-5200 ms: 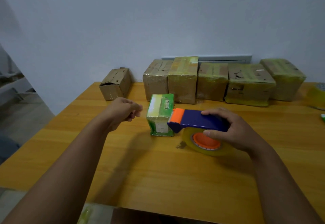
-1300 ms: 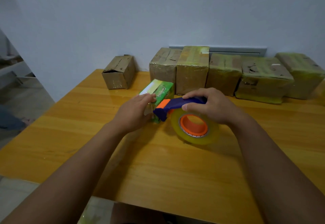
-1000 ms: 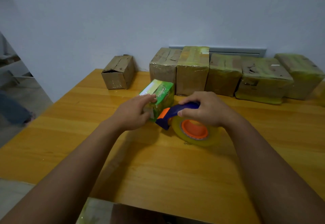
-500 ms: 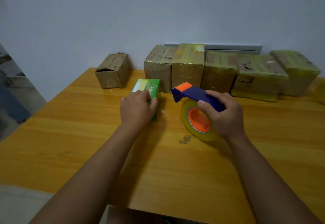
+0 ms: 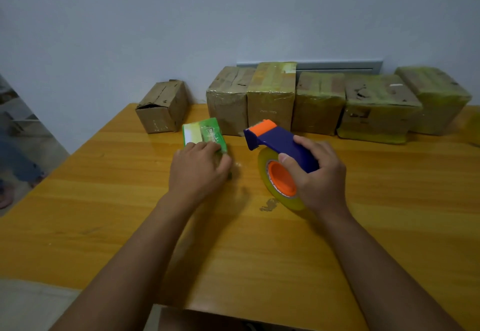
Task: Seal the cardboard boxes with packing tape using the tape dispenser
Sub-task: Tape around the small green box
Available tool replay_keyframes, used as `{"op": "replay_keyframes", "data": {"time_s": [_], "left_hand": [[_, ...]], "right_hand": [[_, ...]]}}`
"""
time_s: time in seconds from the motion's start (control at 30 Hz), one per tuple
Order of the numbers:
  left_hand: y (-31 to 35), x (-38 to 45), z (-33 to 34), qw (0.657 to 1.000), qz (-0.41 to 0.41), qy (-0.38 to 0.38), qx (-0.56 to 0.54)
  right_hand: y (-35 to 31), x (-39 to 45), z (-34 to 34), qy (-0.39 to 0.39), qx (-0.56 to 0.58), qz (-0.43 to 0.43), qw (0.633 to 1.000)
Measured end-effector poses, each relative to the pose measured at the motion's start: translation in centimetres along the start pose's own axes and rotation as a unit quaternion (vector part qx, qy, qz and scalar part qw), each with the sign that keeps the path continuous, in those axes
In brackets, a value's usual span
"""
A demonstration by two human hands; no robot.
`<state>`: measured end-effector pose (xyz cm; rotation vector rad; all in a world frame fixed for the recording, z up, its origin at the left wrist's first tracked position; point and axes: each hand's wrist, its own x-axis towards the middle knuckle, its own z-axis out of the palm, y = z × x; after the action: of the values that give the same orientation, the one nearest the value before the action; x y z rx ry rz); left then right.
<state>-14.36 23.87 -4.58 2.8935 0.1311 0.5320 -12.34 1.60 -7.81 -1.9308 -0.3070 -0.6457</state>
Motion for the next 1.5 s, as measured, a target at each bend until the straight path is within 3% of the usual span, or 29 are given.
{"op": "replay_keyframes", "data": {"time_s": [0.13,0.23,0.7,0.83,1.1,1.5], "left_hand": [[-1.8,2.0,-2.2,0.993,-0.007,-0.094,-0.065],[-2.5,3.1,-2.6,0.989,0.010,-0.123,-0.084],[-2.8,2.2,-0.2,0.997,0.062,-0.008,-0.035],[-2.3,2.2,-0.1,0.998,0.031,-0.016,-0.052],[0.6,1.2,1.3,0.996,-0.019,0.076,0.047],[-0.4,0.7,1.3,0.998,-0.005,0.049,0.049]], "right_hand": [[0.1,-0.1,0.1,-0.001,0.000,-0.005,1.000],[0.1,-0.1,0.0,-0.003,0.000,-0.007,1.000],[0.3,-0.1,0.0,-0.003,-0.004,-0.010,1.000],[0.4,-0.1,0.0,-0.004,-0.005,-0.011,1.000],[0.4,-0.1,0.0,-0.007,-0.006,-0.012,1.000],[0.4,-0.1,-0.1,-0.007,0.002,-0.005,1.000]]}}
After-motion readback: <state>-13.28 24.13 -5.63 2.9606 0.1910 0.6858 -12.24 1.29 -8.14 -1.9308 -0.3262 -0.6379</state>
